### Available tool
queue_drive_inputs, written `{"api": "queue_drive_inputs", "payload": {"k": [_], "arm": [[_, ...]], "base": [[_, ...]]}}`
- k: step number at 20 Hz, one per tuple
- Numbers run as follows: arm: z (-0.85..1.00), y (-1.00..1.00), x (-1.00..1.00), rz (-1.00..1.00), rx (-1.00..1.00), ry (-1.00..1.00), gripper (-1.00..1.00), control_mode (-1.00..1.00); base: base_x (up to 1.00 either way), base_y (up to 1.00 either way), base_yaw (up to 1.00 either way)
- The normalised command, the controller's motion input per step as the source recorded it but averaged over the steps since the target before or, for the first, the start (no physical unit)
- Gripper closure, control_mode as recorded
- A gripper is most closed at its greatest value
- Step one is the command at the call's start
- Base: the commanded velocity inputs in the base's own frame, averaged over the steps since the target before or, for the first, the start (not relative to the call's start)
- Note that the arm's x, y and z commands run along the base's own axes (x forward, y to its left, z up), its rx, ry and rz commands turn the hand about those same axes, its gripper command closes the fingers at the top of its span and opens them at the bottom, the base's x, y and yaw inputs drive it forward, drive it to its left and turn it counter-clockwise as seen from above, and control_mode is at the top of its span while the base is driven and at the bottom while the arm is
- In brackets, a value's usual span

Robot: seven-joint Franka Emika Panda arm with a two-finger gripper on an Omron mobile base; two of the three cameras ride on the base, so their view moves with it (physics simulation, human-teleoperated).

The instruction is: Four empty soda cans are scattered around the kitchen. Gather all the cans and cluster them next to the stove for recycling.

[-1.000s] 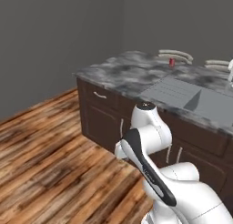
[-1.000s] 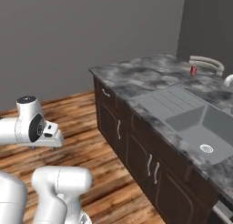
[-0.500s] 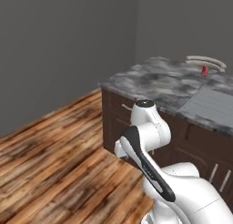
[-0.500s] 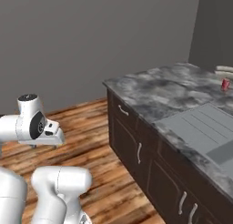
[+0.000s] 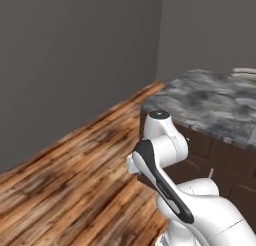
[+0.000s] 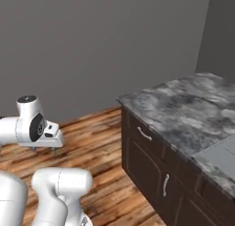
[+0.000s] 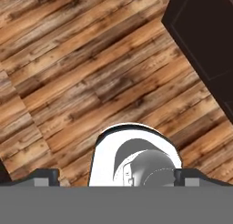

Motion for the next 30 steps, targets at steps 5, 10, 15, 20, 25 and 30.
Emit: {"api": "queue_drive_inputs", "payload": {"k": [5, 10, 15, 20, 25, 30], "arm": [[0.00, 0.00, 0.00, 0.00, 0.00, 0.00, -1.00, 1.00], [0.00, 0.00, 0.00, 0.00, 0.00, 0.00, -1.00, 1.00], [0.00, 0.00, 0.00, 0.00, 0.00, 0.00, -1.00, 1.00], [0.00, 0.00, 0.00, 0.00, 0.00, 0.00, -1.00, 1.00], [0.00, 0.00, 0.00, 0.00, 0.00, 0.00, -1.00, 1.00], [0.00, 0.00, 0.00, 0.00, 0.00, 0.00, -1.00, 1.00]], "base": [[1.00, 0.89, -0.28], [1.00, 0.87, -0.34], [1.00, 0.77, -0.42], [1.00, 0.72, -0.50], [1.00, 0.60, -0.55], [1.00, 0.66, -0.58]]}}
